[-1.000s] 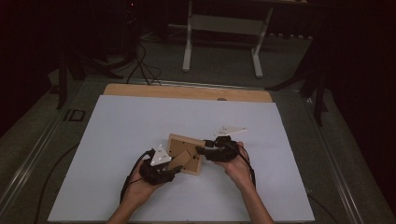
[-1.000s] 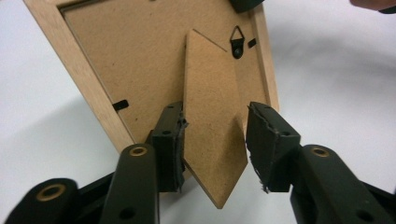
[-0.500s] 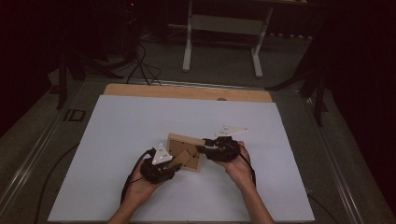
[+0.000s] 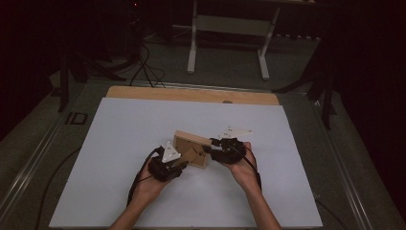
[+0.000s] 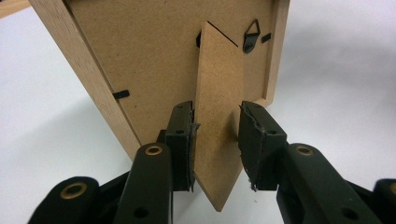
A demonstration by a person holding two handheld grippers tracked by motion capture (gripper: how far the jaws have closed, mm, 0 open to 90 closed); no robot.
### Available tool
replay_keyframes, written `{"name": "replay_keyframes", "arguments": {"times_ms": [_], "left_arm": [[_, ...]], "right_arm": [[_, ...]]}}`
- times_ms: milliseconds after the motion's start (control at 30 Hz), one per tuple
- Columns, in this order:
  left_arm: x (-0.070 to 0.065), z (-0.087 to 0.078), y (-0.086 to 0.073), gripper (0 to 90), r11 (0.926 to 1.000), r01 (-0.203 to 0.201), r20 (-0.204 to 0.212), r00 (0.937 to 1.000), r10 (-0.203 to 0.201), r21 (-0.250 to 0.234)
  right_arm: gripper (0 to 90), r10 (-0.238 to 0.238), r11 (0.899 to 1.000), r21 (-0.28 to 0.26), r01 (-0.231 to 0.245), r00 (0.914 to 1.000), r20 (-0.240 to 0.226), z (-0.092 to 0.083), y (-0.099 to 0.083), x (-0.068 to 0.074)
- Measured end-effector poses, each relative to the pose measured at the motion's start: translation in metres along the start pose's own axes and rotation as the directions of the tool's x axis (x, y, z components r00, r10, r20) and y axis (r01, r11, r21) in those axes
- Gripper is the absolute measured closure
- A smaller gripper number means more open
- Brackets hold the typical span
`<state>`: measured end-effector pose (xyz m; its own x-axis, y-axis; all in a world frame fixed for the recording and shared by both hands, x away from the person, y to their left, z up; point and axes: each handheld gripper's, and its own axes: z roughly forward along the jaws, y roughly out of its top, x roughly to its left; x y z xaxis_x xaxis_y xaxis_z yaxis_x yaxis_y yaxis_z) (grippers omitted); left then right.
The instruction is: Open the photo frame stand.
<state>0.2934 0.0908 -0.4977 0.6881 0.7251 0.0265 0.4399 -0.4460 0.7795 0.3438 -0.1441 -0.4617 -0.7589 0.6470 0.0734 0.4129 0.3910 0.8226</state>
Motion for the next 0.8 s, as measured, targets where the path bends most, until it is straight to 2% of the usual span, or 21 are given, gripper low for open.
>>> {"name": "replay_keyframes", "arguments": {"times_ms": [167, 300, 400, 567, 667, 800], "left_arm": [[0.005, 0.003, 0.005, 68.9, 0.9998, 0.000, -0.024, 0.9997, 0.000, -0.019], [0.007, 0.009, 0.010, 71.8, 0.9998, -0.016, -0.048, 0.9987, 0.015, -0.008], [0.009, 0.012, 0.011, 71.8, 0.9999, -0.017, -0.050, 0.9986, 0.017, -0.001], [0.010, 0.012, 0.010, 71.8, 0.9997, -0.023, -0.048, 0.9986, 0.023, 0.002], [0.008, 0.010, 0.009, 72.6, 0.9994, -0.034, -0.051, 0.9981, 0.034, 0.002], [0.009, 0.006, 0.007, 76.2, 0.9995, -0.030, -0.052, 0.9982, 0.029, -0.014]], "right_arm": [[58.2, 0.005, 1.000, -0.006, -0.005, 0.9998, 0.017, -0.001, 0.001, 0.000], [58.2, -0.006, 1.000, -0.011, 0.007, 0.9990, 0.044, 0.002, 0.001, 0.003], [58.2, -0.009, 1.000, -0.015, 0.010, 0.9981, 0.061, 0.003, 0.001, 0.005], [57.8, -0.003, 1.000, -0.014, 0.004, 0.9988, 0.049, 0.002, 0.000, 0.006], [57.5, -0.013, 1.000, -0.011, 0.014, 0.9991, 0.041, 0.001, -0.001, 0.009], [57.1, -0.028, 1.000, -0.011, 0.028, 0.9992, 0.029, 0.000, -0.003, 0.013]]}}
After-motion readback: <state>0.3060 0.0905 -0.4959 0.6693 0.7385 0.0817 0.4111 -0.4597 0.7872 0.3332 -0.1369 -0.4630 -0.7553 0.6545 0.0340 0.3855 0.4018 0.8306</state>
